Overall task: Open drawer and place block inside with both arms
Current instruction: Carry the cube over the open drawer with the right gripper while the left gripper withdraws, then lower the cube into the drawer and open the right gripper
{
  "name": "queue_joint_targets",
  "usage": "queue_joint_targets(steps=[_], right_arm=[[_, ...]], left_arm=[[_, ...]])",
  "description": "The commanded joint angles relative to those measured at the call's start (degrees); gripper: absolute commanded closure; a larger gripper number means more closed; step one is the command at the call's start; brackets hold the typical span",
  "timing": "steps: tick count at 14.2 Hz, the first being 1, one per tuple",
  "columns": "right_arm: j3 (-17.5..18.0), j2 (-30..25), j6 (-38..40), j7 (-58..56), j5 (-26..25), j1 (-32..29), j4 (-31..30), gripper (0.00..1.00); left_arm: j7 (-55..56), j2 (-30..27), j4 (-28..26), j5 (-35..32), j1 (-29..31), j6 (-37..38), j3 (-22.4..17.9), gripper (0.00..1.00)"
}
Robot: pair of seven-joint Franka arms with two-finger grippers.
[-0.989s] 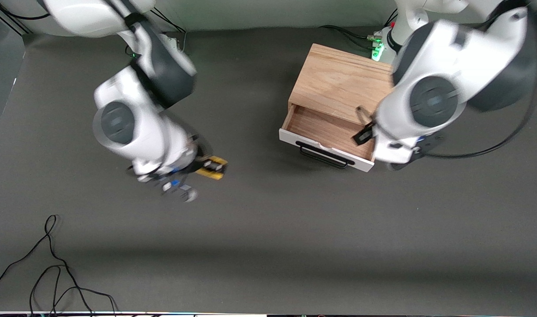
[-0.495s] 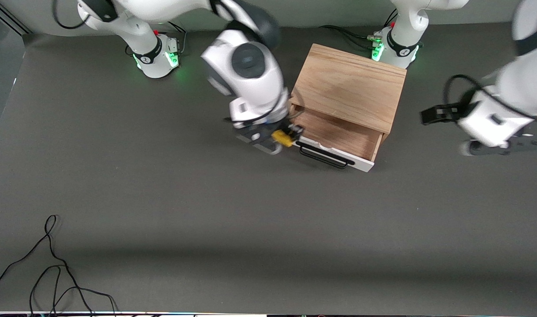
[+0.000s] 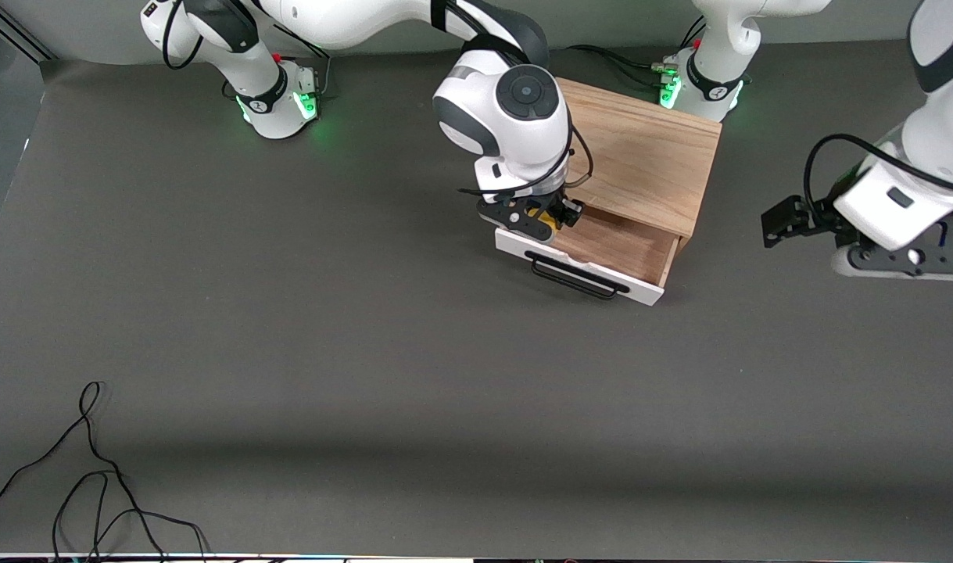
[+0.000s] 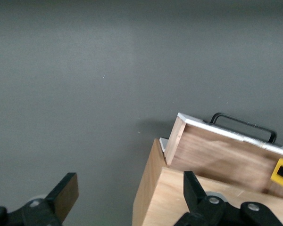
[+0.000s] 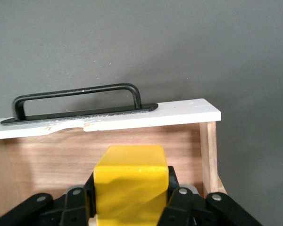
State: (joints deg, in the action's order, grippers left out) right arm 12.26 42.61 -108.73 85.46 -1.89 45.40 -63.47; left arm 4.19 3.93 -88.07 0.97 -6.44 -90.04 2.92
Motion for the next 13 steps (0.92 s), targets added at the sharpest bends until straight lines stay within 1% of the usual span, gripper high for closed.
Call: queue_joint_targets(steps=[1, 5, 7, 10, 12, 13], right_arm=[[-0.4, 3.4, 1.0, 3.2, -2.2, 1.4, 2.7, 0.73], [-0.3, 4.7, 1.0, 3.3, -2.2, 2.1, 2.6, 0.73], [-0.3, 5.1, 1.0, 3.5, -2.3, 2.3, 2.6, 0.73], [-0.3, 6.4, 0.2, 3.7, -3.2, 2.4, 2.6, 0.71], [-0.4, 6.8, -0.7, 3.7, -3.6, 3.5, 2.6, 0.65], [-0.4, 7.0, -0.8, 3.7, -3.7, 3.5, 2.7, 0.64]], left_arm=[[-6.3, -3.8, -4.7, 0.3, 2.2, -2.9, -0.6, 0.01], [-5.8, -2.4, -0.9, -0.6, 1.6, -1.4, -0.4, 0.01], [-5.9, -1.0, 1.8, -0.8, 1.5, 0.9, -0.3, 0.01], [-5.8, -0.7, 1.8, -1.1, 1.8, 1.9, -0.2, 0.01], [-5.9, -0.7, 1.4, -2.2, 1.8, 1.9, -0.2, 0.01], [-5.9, -1.0, 0.8, -3.9, 1.5, 2.2, -0.2, 0.01]])
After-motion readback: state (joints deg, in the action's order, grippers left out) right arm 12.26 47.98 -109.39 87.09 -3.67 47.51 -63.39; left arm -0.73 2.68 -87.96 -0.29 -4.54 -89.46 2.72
